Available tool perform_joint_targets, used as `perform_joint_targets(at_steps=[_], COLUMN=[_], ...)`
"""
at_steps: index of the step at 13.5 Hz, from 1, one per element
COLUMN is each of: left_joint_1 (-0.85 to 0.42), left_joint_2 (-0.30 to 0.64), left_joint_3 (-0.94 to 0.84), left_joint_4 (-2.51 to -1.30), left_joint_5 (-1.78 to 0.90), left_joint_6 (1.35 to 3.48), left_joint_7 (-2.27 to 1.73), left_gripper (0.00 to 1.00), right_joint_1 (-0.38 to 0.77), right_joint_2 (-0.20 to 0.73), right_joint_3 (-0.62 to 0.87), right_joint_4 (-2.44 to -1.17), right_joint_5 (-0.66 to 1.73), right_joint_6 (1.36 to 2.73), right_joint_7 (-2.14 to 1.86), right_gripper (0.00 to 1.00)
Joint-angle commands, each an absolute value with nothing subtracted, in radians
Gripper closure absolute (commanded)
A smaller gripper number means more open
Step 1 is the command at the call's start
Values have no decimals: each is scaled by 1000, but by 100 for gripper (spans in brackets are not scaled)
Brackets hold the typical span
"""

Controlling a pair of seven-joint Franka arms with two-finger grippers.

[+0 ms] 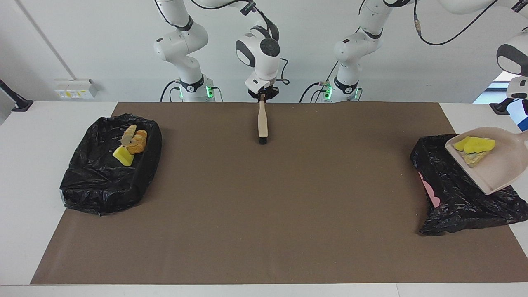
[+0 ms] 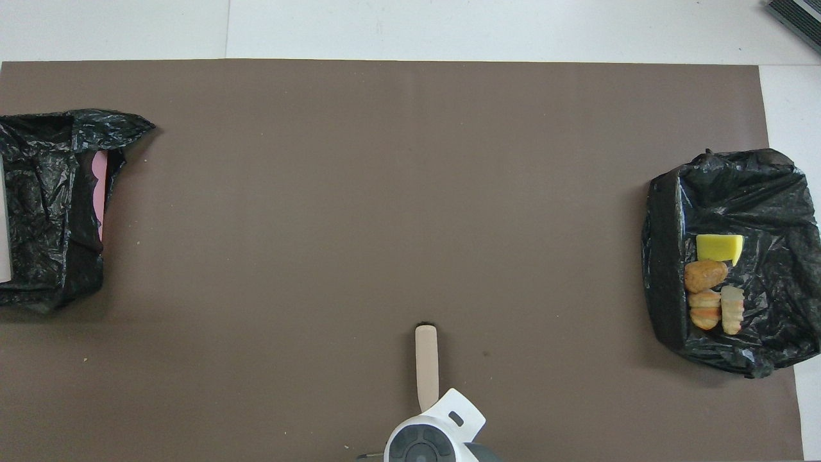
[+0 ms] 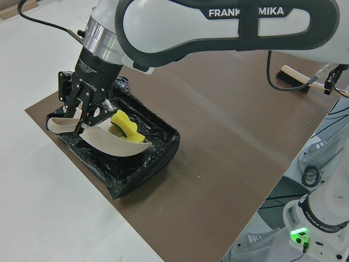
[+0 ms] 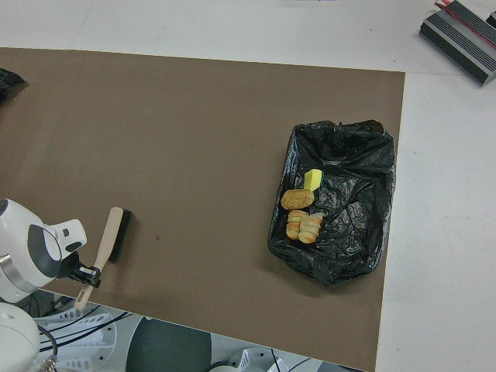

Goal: Sweep and dump trash in bin

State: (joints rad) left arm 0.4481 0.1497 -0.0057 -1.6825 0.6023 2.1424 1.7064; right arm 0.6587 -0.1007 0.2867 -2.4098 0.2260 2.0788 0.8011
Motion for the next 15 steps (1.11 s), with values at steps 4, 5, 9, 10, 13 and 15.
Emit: perform_joint_targets(at_steps=[4, 5, 9, 10, 13, 15], left_joint_1=[397, 399, 373, 373, 353, 353], left_joint_2=[161, 167, 164, 154, 132, 120], left_joint_3=[2, 2, -2, -5, -12, -11], left_joint_4=[-1648, -1634, -1566, -1546, -1545, -1545], left_joint_5=[813, 822, 825, 816, 790, 694], left_joint_6=[2111, 2109, 2005, 1988, 1936, 1925], left_joint_7=[1710, 1712, 1715, 1717, 1709, 1706], left_gripper=[100, 100, 100, 100, 100, 100], right_joint_1=[635, 627, 514, 473, 343, 260], right_joint_2=[-77, -77, -81, -78, -51, -52], right_joint_3=[290, 287, 285, 285, 285, 285], right_joint_4=[-2382, -2378, -2303, -2286, -2208, -2175], right_joint_5=[218, 213, 203, 201, 126, 72], right_joint_6=[2062, 2062, 2062, 2069, 2074, 2071], right_joint_7=[755, 749, 729, 727, 693, 690], right_gripper=[0, 0, 0, 0, 0, 0])
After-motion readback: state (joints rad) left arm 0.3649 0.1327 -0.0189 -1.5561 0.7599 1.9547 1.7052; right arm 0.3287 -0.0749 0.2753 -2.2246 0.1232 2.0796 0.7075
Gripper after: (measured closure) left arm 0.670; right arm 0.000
